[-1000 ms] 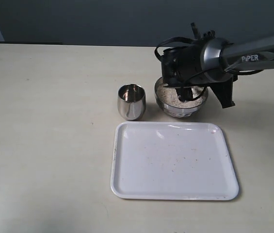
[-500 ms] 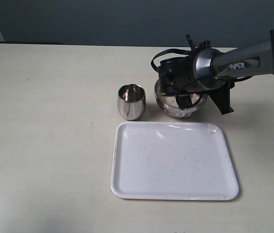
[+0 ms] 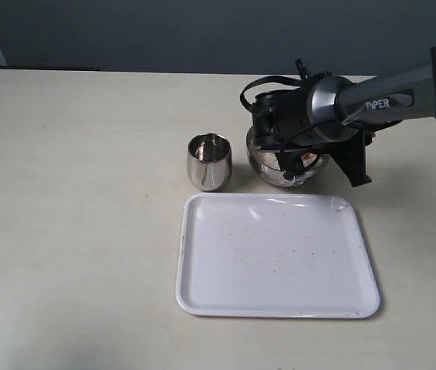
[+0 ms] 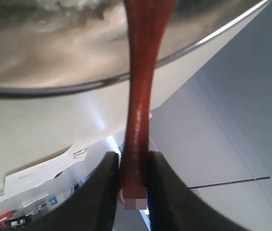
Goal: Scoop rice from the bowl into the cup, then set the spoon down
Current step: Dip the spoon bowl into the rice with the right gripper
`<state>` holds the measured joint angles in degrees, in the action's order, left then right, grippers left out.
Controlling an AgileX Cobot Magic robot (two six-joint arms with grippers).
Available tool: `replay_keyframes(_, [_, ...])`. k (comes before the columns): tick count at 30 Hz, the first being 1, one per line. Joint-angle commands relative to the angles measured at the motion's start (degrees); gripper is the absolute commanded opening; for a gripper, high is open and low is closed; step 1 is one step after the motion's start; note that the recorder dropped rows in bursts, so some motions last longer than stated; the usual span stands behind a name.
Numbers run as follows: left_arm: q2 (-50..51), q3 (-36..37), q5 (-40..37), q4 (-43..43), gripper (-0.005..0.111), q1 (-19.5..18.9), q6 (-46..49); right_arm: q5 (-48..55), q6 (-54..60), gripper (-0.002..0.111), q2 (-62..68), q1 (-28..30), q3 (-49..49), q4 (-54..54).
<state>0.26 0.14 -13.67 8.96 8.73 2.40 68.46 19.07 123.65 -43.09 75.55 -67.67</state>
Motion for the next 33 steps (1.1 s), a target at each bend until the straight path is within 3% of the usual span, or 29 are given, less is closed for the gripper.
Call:
replay_keyframes(1, [-0.26,-0.14,0.04,0.04,0.001,-0.08,-0.36,-0.80,0.67,0.000,-0.10,-0.04,0.17,1.03])
replay_keyframes(11, [-0.26,-0.14,0.04,0.04,0.001,-0.08,-0.36,-0.80,1.35,-0.001,-0.10,-0.04,0.27,2.58])
replay_keyframes(23, [-0.26,-0.14,0.04,0.04,0.001,-0.08,-0.36,0.15,8.71,-0.001,-0.10,0.45,11.25,15.90])
replay_keyframes(33, [-0.26,-0.14,-0.06,0.06,0.001,-0.08,-0.36,1.50,14.96,-0.001,-0.10,1.45,11.58,23.29])
